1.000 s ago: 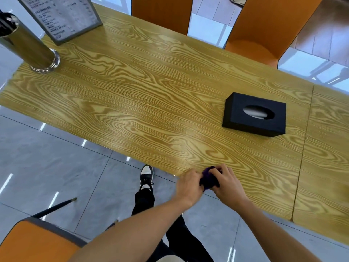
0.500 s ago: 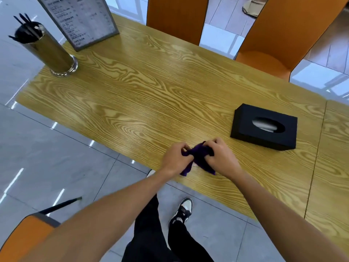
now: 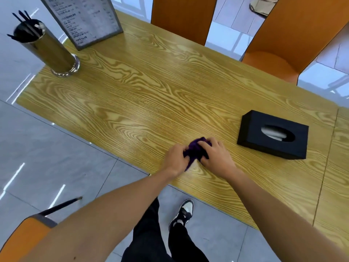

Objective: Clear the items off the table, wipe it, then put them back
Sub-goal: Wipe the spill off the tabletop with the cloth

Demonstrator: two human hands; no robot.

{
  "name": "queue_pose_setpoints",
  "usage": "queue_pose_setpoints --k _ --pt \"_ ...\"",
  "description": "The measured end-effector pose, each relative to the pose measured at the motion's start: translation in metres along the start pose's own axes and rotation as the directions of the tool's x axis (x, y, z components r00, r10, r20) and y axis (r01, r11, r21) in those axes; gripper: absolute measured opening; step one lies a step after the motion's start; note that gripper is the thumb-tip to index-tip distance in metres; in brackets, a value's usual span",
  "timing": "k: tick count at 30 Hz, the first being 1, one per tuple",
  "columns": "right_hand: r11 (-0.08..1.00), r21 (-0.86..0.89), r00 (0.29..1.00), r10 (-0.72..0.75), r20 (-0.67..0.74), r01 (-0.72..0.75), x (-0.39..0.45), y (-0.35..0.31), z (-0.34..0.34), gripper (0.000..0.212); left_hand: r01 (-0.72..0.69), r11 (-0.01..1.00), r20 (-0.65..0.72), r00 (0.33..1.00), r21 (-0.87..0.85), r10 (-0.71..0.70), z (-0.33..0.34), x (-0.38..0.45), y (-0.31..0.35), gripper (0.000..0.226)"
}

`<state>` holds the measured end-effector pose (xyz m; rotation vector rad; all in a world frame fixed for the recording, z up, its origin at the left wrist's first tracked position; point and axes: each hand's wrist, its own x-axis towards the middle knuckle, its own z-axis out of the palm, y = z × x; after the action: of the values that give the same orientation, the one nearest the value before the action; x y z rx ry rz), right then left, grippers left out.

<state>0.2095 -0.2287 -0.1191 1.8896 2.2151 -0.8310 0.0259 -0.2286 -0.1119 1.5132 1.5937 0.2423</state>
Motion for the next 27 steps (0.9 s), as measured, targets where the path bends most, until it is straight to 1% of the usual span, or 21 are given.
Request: queue_pose_setpoints --k 3,8,10,12,13,15,17,18,20,21,22,23,25,27 --pt "0.999 0.031 1.000 0.025 0.005 -0.025 -0.040 0.019 0.009 0.056 -0.001 1.000 0.061 0.998 0.030 -0.001 0.036 -0.021 0.007 0.015" --pt "0.989 0.091 0.993 0.119 0.012 -0.120 -0.106 0.053 0.021 0.056 -0.046 0.998 0.175 0.984 0.042 0.038 0.087 -0.056 0.030 0.022" --pt "0.980 0.118 0.987 0.158 0.025 -0.160 -0.131 0.068 0.028 0.055 -0.037 0.999 0.227 0.973 0.013 0.033 0.106 -0.070 0.043 0.023" --pt "0.972 0.142 0.982 0.185 0.037 -0.188 -0.155 0.081 0.034 0.054 0.021 0.997 0.292 0.957 -0.070 0.000 0.127 -0.087 0.054 0.026" --pt "0.968 0.144 0.979 0.199 0.051 -0.204 -0.167 0.086 0.037 0.053 0.048 0.995 0.331 0.944 -0.092 -0.015 0.139 -0.096 0.059 0.030" --pt "0.967 0.119 0.972 0.216 0.090 -0.226 -0.190 0.096 0.042 0.053 0.096 0.992 0.417 0.907 -0.080 -0.054 0.164 -0.116 0.066 0.040" --pt "0.965 0.096 0.963 0.229 0.140 -0.244 -0.212 0.104 0.049 0.050 0.157 0.986 0.499 0.861 -0.065 -0.104 0.186 -0.133 0.069 0.044" --pt "0.961 0.095 0.955 0.240 0.174 -0.259 -0.221 0.107 0.051 0.048 0.190 0.980 0.540 0.831 -0.055 -0.130 0.193 -0.139 0.070 0.042" --pt "0.945 0.099 0.927 0.280 0.248 -0.311 -0.235 0.115 0.047 0.043 0.229 0.973 0.610 0.776 -0.035 -0.161 0.198 -0.144 0.076 0.030" --pt "0.928 0.112 0.906 0.313 0.284 -0.356 -0.238 0.119 0.041 0.041 0.234 0.972 0.623 0.766 -0.036 -0.161 0.197 -0.144 0.080 0.025" --pt "0.905 0.143 0.890 0.346 0.297 -0.400 -0.239 0.124 0.035 0.038 0.234 0.971 0.619 0.770 -0.050 -0.154 0.196 -0.142 0.084 0.023" --pt "0.879 0.190 0.882 0.379 0.281 -0.438 -0.238 0.127 0.028 0.035 0.222 0.972 0.599 0.789 -0.076 -0.134 0.194 -0.137 0.089 0.021" --pt "0.824 0.303 0.878 0.443 0.180 -0.478 -0.232 0.135 0.014 0.028 0.181 0.974 0.532 0.842 -0.134 -0.083 0.188 -0.122 0.103 0.019" --pt "0.762 0.408 0.851 0.521 0.074 -0.502 -0.218 0.138 0.005 0.025 0.141 0.968 0.443 0.896 -0.209 -0.034 0.179 -0.100 0.116 0.021"
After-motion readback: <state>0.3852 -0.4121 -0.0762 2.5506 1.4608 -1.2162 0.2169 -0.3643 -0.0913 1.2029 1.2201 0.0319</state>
